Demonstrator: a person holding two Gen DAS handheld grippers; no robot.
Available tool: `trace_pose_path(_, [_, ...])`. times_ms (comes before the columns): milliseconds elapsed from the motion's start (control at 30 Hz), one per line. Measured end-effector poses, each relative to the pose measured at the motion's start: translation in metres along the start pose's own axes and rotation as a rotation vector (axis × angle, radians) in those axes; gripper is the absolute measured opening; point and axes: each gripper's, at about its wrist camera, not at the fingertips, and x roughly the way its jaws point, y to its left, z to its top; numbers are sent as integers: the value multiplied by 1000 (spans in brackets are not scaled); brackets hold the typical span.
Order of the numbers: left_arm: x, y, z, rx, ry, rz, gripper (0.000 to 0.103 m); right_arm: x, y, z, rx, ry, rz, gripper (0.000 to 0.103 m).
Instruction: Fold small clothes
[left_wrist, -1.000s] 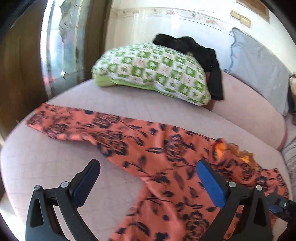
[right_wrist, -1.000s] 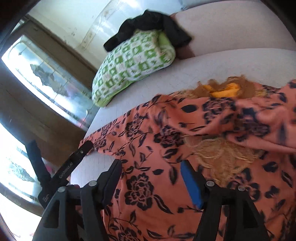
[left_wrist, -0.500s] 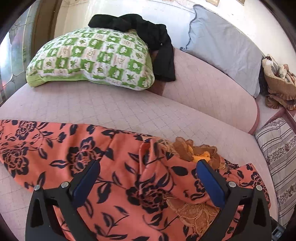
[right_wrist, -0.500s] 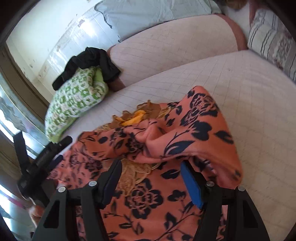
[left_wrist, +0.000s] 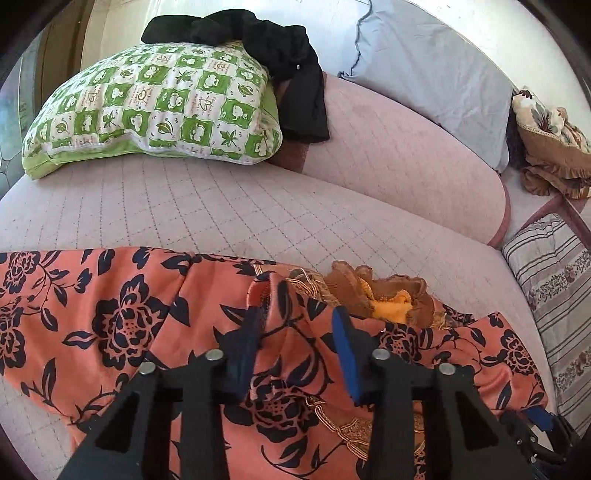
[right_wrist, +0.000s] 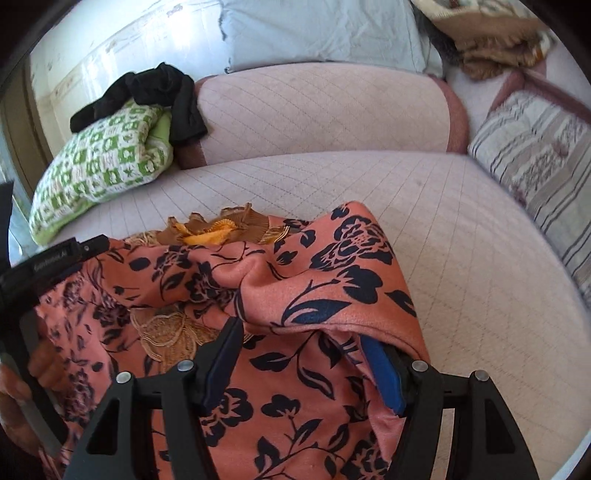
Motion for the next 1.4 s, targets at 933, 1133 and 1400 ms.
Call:
trace_pose_path(933, [-46,9,21,-41,-181,-36,12,-10,39,-8,-155,-74,-59,70])
trace_pose_path(1133, [-65,42,36,-129,-202,2,12,-14,52,-9,-192,-97,-53,70])
trace_pose_path(1400, [-76,63,42,-154,-198,87,12,-18,71,-12,-250,-101,-44,69])
